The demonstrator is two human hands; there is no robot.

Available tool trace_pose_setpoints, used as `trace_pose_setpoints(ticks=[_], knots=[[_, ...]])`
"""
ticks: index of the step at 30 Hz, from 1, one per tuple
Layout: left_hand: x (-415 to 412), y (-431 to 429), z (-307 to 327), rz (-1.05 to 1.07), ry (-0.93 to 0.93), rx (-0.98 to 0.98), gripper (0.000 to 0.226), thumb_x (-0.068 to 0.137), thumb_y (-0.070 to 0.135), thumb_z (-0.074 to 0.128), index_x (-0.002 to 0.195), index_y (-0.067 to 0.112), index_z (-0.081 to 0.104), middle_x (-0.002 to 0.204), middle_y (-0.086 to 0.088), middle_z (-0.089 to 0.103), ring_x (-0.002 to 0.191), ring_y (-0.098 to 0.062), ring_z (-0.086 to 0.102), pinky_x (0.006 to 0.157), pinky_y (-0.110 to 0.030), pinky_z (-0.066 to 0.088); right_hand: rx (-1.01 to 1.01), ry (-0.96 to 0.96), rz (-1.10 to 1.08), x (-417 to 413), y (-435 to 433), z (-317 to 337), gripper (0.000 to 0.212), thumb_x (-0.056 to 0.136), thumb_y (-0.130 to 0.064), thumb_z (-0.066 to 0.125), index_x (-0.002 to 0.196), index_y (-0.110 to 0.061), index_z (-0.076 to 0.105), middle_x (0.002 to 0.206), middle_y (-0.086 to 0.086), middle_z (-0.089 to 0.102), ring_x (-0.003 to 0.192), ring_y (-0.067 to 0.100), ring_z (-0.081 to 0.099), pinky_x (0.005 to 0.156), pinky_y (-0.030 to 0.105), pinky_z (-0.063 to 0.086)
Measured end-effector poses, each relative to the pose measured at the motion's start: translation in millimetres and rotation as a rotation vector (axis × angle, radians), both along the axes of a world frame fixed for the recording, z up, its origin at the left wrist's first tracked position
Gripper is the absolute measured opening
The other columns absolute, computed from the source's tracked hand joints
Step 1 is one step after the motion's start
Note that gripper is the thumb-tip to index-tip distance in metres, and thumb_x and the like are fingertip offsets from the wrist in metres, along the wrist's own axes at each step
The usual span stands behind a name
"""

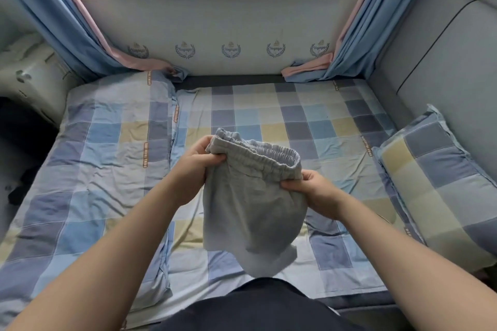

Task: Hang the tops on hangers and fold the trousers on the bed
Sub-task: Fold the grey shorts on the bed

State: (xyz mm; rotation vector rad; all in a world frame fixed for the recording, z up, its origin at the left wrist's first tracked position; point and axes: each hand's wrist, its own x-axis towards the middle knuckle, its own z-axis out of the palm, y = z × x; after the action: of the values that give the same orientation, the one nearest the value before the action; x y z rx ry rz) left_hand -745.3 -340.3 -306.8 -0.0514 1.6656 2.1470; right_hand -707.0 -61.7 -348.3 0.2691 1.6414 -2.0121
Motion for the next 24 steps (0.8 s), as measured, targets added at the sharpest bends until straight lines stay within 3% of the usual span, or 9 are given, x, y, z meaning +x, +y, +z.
trace_pose_setpoints(ticks=[3,6,8,10,12,15,19,22,24], knots=[[-6,1,-13,0.073,-0.022,-0.179,0.038,0.087,-0.005,0.063,0.124,0.003,0.059,0.102,-0.009,0.068,0.091,-0.020,0.064,0.074,-0.026,0.055,0.154,0.075,-0.073,-12,1,-2,0.013,0.090,-0.004,0.067,0.101,-0.008,0.072,0.090,0.004,0.076,0.082,0.017,0.071,0.072,0.025,0.059],[-21,12,-25,0.120,-0.016,-0.350,0.031,0.093,-0.010,0.055,0.117,0.008,0.063,0.098,-0.006,0.070,0.094,-0.021,0.061,0.081,-0.032,0.052,0.315,0.165,-0.117,-30,6,-2,0.010,0.094,-0.009,0.065,0.100,-0.009,0.073,0.088,0.001,0.073,0.079,0.010,0.065,0.068,0.019,0.054],[-33,22,-26,0.158,0.002,-0.415,0.030,0.093,-0.011,0.053,0.110,0.010,0.065,0.095,-0.005,0.069,0.090,-0.018,0.060,0.083,-0.032,0.050,0.426,0.228,-0.126,-48,12,-3,0.012,0.095,-0.012,0.067,0.099,-0.003,0.073,0.090,0.005,0.068,0.083,0.014,0.060,0.075,0.027,0.050],[-46,32,-22,0.192,0.035,-0.432,0.030,0.094,-0.010,0.053,0.098,0.017,0.066,0.091,-0.003,0.069,0.083,-0.014,0.060,0.075,-0.023,0.050,0.481,0.294,-0.129,-65,19,1,0.023,0.089,-0.018,0.071,0.095,0.004,0.071,0.088,0.007,0.064,0.085,0.016,0.055,0.078,0.036,0.046],[-58,42,-17,0.227,0.077,-0.444,0.028,0.095,-0.006,0.055,0.091,0.020,0.064,0.087,0.000,0.068,0.072,-0.008,0.058,0.059,-0.014,0.047,0.521,0.348,-0.147,-82,29,4,0.035,0.084,-0.025,0.070,0.092,0.009,0.066,0.083,0.006,0.058,0.081,0.016,0.050,0.074,0.036,0.041],[-72,51,-13,0.257,0.123,-0.489,0.027,0.096,-0.003,0.057,0.085,0.021,0.062,0.080,-0.001,0.065,0.051,-0.001,0.049,0.046,-0.013,0.037,0.552,0.407,-0.182,-96,41,16,0.022,0.092,-0.010,0.068,0.086,0.011,0.064,0.078,0.005,0.055,0.076,0.014,0.046,0.069,0.031,0.037],[-76,59,-16,0.234,0.165,-0.497,0.022,0.094,-0.002,0.063,0.086,0.019,0.063,0.086,-0.006,0.065,0.069,-0.007,0.056,0.060,-0.014,0.045,0.534,0.459,-0.231,-99,56,22,0.023,0.091,0.003,0.061,0.082,-0.014,0.073,0.072,-0.009,0.066,0.069,0.002,0.054,0.065,0.020,0.046],[-65,67,-33,0.204,0.150,-0.519,0.026,0.092,-0.006,0.066,0.083,0.019,0.061,0.084,-0.005,0.065,0.076,-0.012,0.059,0.072,-0.021,0.050,0.536,0.423,-0.236,-87,63,6,0.033,0.090,0.011,0.055,0.096,-0.014,0.075,0.087,-0.004,0.073,0.081,0.007,0.064,0.077,0.021,0.054],[-52,72,-58,0.191,0.106,-0.550,0.029,0.089,-0.009,0.066,0.081,0.019,0.060,0.079,-0.001,0.065,0.073,-0.010,0.060,0.069,-0.017,0.050,0.570,0.379,-0.222,-73,67,-19,0.040,0.088,0.013,0.053,0.095,-0.018,0.075,0.089,-0.002,0.074,0.085,0.011,0.067,0.080,0.023,0.056]])
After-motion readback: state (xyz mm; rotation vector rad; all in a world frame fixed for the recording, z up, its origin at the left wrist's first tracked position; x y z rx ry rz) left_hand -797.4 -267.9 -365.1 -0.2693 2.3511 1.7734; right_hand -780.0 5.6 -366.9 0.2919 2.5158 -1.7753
